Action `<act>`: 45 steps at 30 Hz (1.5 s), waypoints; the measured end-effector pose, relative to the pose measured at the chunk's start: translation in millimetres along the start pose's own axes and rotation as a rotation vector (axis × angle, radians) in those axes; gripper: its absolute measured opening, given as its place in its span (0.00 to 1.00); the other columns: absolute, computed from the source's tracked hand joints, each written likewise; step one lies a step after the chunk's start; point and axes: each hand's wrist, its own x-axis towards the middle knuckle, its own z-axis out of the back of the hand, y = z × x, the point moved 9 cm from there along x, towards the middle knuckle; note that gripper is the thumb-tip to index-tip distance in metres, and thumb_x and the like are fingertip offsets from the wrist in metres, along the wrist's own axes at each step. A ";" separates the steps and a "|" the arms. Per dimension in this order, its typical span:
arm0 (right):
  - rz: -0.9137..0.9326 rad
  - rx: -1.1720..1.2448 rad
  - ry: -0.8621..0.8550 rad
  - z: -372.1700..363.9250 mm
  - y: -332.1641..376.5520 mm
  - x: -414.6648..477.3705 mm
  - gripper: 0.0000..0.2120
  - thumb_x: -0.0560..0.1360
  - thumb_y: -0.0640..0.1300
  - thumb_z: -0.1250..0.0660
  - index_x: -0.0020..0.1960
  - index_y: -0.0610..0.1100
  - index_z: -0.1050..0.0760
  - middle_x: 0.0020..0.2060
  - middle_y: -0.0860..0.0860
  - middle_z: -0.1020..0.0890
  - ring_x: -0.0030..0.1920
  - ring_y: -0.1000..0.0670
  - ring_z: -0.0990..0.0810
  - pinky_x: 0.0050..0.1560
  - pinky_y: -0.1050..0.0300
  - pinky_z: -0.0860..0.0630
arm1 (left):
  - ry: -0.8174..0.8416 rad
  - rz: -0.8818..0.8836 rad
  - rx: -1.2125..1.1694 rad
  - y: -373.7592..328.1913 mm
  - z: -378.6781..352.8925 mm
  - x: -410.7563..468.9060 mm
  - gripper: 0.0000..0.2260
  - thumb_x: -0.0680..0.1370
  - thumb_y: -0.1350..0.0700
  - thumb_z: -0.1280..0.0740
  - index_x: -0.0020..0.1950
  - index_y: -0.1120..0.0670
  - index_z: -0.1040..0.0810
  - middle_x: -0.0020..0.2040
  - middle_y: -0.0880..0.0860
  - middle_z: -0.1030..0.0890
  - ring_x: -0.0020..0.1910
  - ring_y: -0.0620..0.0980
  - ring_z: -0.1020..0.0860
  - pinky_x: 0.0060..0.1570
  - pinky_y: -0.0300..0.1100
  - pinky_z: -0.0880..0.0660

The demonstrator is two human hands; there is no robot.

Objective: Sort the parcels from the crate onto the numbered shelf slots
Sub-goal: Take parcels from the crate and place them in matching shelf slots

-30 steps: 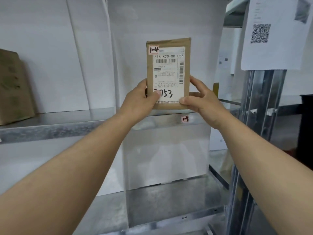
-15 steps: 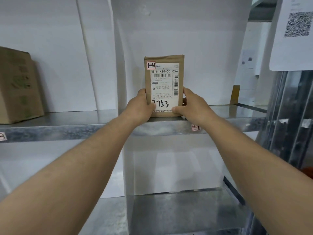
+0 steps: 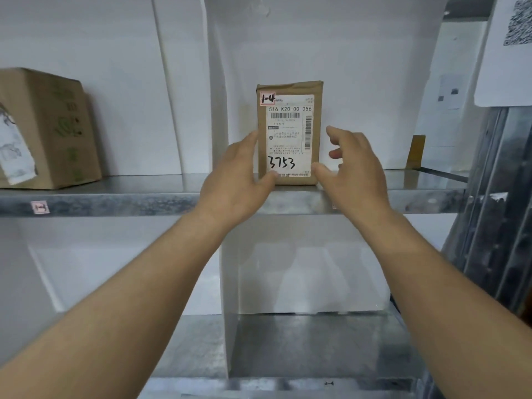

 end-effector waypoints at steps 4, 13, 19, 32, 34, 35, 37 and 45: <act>0.186 0.082 -0.060 -3.4 34.9 -46.6 0.19 0.72 0.45 0.33 0.63 0.47 0.26 0.55 0.48 0.23 0.52 0.48 0.22 0.48 0.45 0.22 | -0.126 -0.013 0.122 13.6 24.9 -54.0 0.25 0.77 0.47 0.35 0.74 0.49 0.35 0.69 0.48 0.29 0.67 0.48 0.32 0.59 0.45 0.32; 0.369 0.189 0.348 -118.9 93.9 -164.9 0.14 0.70 0.46 0.31 0.55 0.45 0.21 0.46 0.48 0.20 0.44 0.45 0.19 0.40 0.55 0.24 | -0.116 0.294 0.409 120.5 44.2 -178.1 0.21 0.74 0.42 0.39 0.58 0.54 0.20 0.53 0.54 0.18 0.53 0.58 0.23 0.49 0.49 0.27; 0.434 0.135 0.686 -203.1 142.4 -236.0 0.19 0.78 0.51 0.37 0.67 0.48 0.29 0.59 0.51 0.25 0.58 0.49 0.24 0.51 0.54 0.28 | 0.024 0.566 0.575 198.5 58.1 -264.2 0.20 0.74 0.46 0.30 0.60 0.57 0.21 0.56 0.58 0.19 0.56 0.62 0.24 0.53 0.51 0.28; 0.694 0.140 1.021 -310.6 356.9 -358.1 0.25 0.79 0.53 0.41 0.74 0.47 0.39 0.67 0.49 0.30 0.66 0.47 0.31 0.59 0.53 0.30 | 0.040 0.967 0.702 326.4 220.9 -434.4 0.23 0.78 0.41 0.39 0.70 0.49 0.32 0.67 0.50 0.27 0.67 0.53 0.33 0.61 0.46 0.36; 0.742 0.146 1.034 -323.0 398.3 -378.4 0.24 0.79 0.52 0.40 0.72 0.46 0.38 0.66 0.48 0.30 0.65 0.46 0.30 0.57 0.52 0.28 | 0.022 1.011 0.717 344.4 252.1 -459.7 0.24 0.78 0.40 0.39 0.70 0.49 0.32 0.67 0.50 0.27 0.67 0.53 0.33 0.61 0.46 0.36; 0.759 0.153 1.047 -328.8 417.5 -389.3 0.24 0.79 0.52 0.40 0.72 0.46 0.38 0.66 0.48 0.30 0.64 0.46 0.30 0.56 0.52 0.28 | 0.015 1.032 0.727 352.8 266.9 -472.2 0.24 0.78 0.40 0.39 0.70 0.49 0.32 0.67 0.50 0.28 0.67 0.53 0.33 0.61 0.46 0.35; 0.800 0.173 1.075 -339.8 455.7 -413.3 0.25 0.79 0.52 0.40 0.73 0.46 0.39 0.66 0.49 0.30 0.64 0.46 0.30 0.55 0.52 0.29 | 0.003 1.069 0.746 368.3 295.6 -497.0 0.24 0.78 0.40 0.39 0.70 0.49 0.33 0.67 0.50 0.28 0.67 0.53 0.33 0.62 0.47 0.35; 0.926 0.273 1.139 -363.3 596.3 -500.1 0.27 0.79 0.54 0.41 0.75 0.48 0.41 0.68 0.50 0.31 0.67 0.47 0.32 0.60 0.52 0.32 | -0.017 1.252 0.824 408.1 403.0 -598.2 0.24 0.78 0.40 0.39 0.71 0.49 0.33 0.68 0.49 0.28 0.68 0.53 0.33 0.64 0.48 0.36</act>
